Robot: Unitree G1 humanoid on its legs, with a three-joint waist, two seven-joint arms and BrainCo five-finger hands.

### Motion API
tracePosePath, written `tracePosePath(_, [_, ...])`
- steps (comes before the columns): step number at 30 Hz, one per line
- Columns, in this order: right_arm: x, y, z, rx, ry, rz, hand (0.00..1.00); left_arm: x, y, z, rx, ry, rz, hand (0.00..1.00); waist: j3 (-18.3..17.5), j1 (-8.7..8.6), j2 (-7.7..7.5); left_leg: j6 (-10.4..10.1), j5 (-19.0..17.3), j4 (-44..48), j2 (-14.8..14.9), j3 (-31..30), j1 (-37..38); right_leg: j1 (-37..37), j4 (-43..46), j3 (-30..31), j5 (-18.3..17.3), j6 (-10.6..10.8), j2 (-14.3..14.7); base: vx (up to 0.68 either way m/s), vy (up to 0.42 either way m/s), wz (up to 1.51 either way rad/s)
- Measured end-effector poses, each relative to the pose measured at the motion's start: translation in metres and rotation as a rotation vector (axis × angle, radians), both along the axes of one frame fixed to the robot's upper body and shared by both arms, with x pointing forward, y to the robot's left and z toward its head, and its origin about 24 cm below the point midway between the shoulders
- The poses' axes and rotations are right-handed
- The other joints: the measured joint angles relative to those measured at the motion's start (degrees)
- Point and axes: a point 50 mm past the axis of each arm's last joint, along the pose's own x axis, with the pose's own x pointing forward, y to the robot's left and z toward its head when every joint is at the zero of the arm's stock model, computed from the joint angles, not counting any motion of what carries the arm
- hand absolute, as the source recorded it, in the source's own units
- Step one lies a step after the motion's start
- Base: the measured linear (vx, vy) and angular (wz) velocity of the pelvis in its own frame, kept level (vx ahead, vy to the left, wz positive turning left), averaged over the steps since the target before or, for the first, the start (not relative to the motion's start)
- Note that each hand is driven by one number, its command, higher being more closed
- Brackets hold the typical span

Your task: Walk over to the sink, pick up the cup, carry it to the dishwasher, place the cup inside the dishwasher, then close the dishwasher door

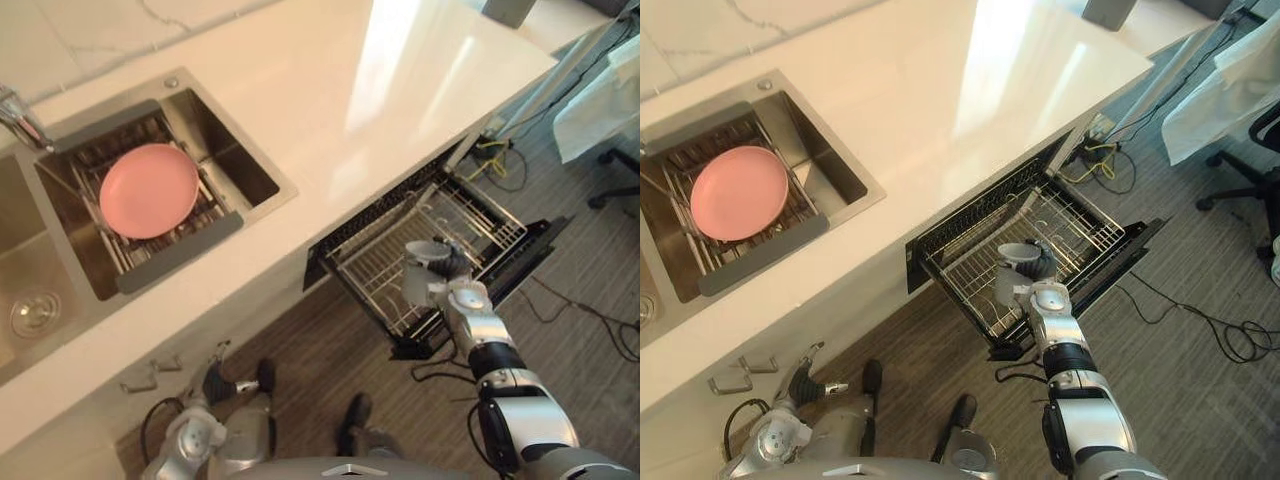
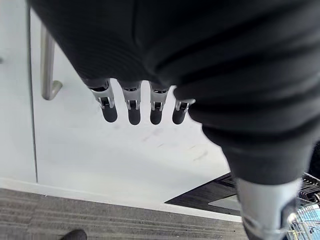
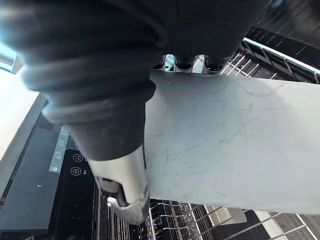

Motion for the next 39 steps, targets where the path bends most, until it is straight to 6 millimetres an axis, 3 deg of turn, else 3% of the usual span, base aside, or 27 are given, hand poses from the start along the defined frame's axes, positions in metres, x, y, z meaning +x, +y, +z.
tracePosePath(11, [0.025,-0.009,0.038,-0.116,-0.066,0.045,1.00,0.017,0.008,0.010,0.067,-0.092,0.005,0.00,8.5,1.56,0.50,0.0,0.9,0.0,-0.3,-1.9,-2.5,-2.3,1.3,-0.9,-0.3,-0.7,-0.2,-0.01,-0.003,0.05])
tracePosePath(22, [0.037,-0.027,0.062,-0.257,-0.033,0.105,1.00,0.025,0.005,0.018,0.054,-0.178,0.054,0.00,10.8,3.38,2.05,-0.1,2.5,0.0,-0.2,-5.6,-8.4,-6.3,2.1,-3.3,-0.2,-0.6,0.2,0.00,-0.028,0.15])
tracePosePath(38, [0.049,-0.021,0.074,-0.271,-0.005,0.144,1.00,0.023,0.003,0.017,0.138,-0.216,0.074,0.00,12.0,5.42,3.82,-0.5,3.8,0.0,-0.2,-9.5,-11.6,-8.1,4.0,-6.3,-1.6,-0.8,0.2,0.00,-0.029,0.12])
tracePosePath(39, [0.050,-0.020,0.075,-0.271,-0.009,0.150,0.00,0.023,0.002,0.017,0.138,-0.216,0.074,0.00,12.0,5.54,3.91,-0.6,3.8,0.0,-0.2,-9.5,-11.7,-8.2,4.1,-6.4,-1.7,-0.8,0.2,0.00,-0.019,0.03])
